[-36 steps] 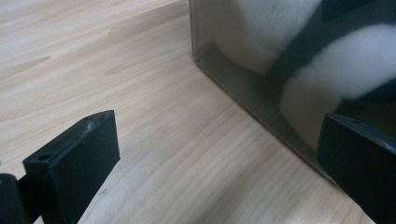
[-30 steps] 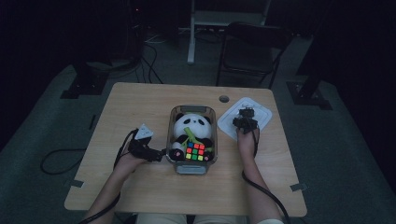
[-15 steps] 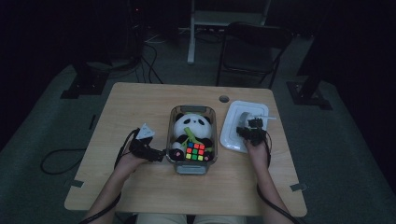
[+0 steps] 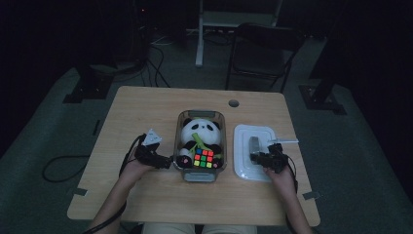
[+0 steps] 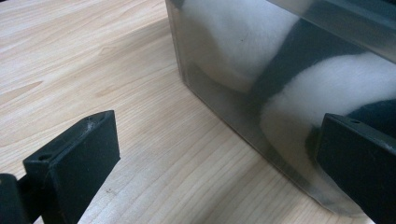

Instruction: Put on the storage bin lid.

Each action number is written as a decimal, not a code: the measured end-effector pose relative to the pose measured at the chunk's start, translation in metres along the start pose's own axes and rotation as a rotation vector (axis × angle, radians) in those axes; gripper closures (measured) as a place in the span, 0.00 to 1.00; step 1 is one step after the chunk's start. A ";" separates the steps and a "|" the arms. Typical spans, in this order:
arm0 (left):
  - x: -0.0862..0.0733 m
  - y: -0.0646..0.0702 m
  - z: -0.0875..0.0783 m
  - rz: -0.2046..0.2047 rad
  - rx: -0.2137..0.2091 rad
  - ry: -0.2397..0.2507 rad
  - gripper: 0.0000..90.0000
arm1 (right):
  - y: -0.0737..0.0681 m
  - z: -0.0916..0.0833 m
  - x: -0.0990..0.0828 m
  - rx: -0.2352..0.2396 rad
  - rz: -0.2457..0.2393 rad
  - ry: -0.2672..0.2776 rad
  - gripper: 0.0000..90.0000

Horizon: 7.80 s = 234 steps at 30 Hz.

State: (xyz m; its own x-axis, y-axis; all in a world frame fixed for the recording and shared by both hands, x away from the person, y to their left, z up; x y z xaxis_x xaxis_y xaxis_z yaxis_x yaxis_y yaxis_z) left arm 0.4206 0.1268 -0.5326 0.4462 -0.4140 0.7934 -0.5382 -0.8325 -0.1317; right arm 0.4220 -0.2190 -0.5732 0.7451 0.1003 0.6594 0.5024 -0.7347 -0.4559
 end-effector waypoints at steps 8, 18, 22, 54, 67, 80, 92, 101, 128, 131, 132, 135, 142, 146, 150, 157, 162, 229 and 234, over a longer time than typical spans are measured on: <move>0.001 0.013 -0.002 0.030 -0.016 0.005 0.01 | 0.002 0.005 0.006 -0.158 -0.007 0.069 0.35; 0.004 0.025 0.000 0.041 -0.026 0.009 0.01 | 0.000 0.002 0.009 -0.244 -0.071 0.081 0.76; 0.006 0.028 0.001 0.055 -0.022 0.006 0.01 | -0.005 -0.020 0.017 -0.220 -0.055 0.124 0.76; 0.004 0.040 0.015 0.026 -0.021 -0.050 0.01 | -0.170 -0.051 0.115 0.075 -0.325 0.216 0.76; -0.001 0.041 0.008 0.014 -0.001 -0.044 0.01 | -0.182 0.003 0.104 0.095 -0.342 0.117 0.76; 0.000 0.045 0.004 0.018 -0.013 -0.046 0.01 | -0.182 0.022 0.091 0.119 -0.300 0.074 0.76; 0.000 0.044 0.004 0.014 -0.006 -0.049 0.01 | -0.186 0.026 0.087 0.118 -0.273 0.077 0.76; 0.000 0.046 0.004 0.016 -0.004 -0.048 0.01 | -0.181 0.033 0.082 0.103 -0.253 0.041 0.76; 0.006 0.046 0.005 0.014 -0.009 -0.040 0.01 | -0.188 0.027 0.085 0.125 -0.298 0.038 0.54; 0.007 0.046 0.005 0.012 -0.009 -0.037 0.01 | -0.191 0.022 0.087 0.133 -0.299 0.049 0.50; 0.007 0.045 0.005 0.012 -0.008 -0.036 0.01 | -0.192 0.020 0.087 0.135 -0.302 0.050 0.48; 0.008 0.044 0.005 0.006 -0.004 -0.034 0.01 | -0.190 0.014 0.091 0.133 -0.311 0.070 0.43; 0.007 0.040 0.007 -0.004 -0.001 -0.037 0.01 | -0.170 -0.005 0.104 0.097 -0.302 0.139 0.23; 0.006 0.036 0.009 -0.012 0.006 -0.041 0.01 | -0.154 -0.016 0.108 0.082 -0.299 0.169 0.16; 0.005 0.033 0.011 -0.023 0.009 -0.043 0.01 | -0.136 -0.024 0.114 0.067 -0.329 0.215 0.15; 0.004 0.028 0.015 -0.040 0.020 -0.048 0.01 | -0.098 -0.033 0.119 0.014 -0.273 0.246 0.15; 0.004 0.024 0.017 -0.051 0.031 -0.049 0.01 | -0.069 -0.032 0.119 -0.037 -0.233 0.256 0.15; 0.021 0.006 0.058 -0.027 0.098 -0.082 0.01 | -0.044 0.037 0.013 0.058 -0.206 0.136 0.21; 0.019 0.003 0.057 -0.055 0.076 -0.074 0.01 | -0.049 0.039 0.009 0.087 -0.211 0.135 0.16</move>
State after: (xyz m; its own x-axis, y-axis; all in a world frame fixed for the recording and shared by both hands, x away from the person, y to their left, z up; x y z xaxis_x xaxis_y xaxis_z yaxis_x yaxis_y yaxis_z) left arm 0.4682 0.0952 -0.5517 0.5263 -0.3909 0.7552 -0.4572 -0.8789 -0.1363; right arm 0.4208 -0.1562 -0.5684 0.5571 0.1507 0.8167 0.6809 -0.6459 -0.3453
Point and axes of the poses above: each handheld gripper's, and its own axes: z roughly forward along the jaws, x roughly out of its top, y roughly to its right, the point moved 10 cm from there along z, roughly forward along the jaws, and after that the axes turned 13 degrees about x, right-handed, at the moved point
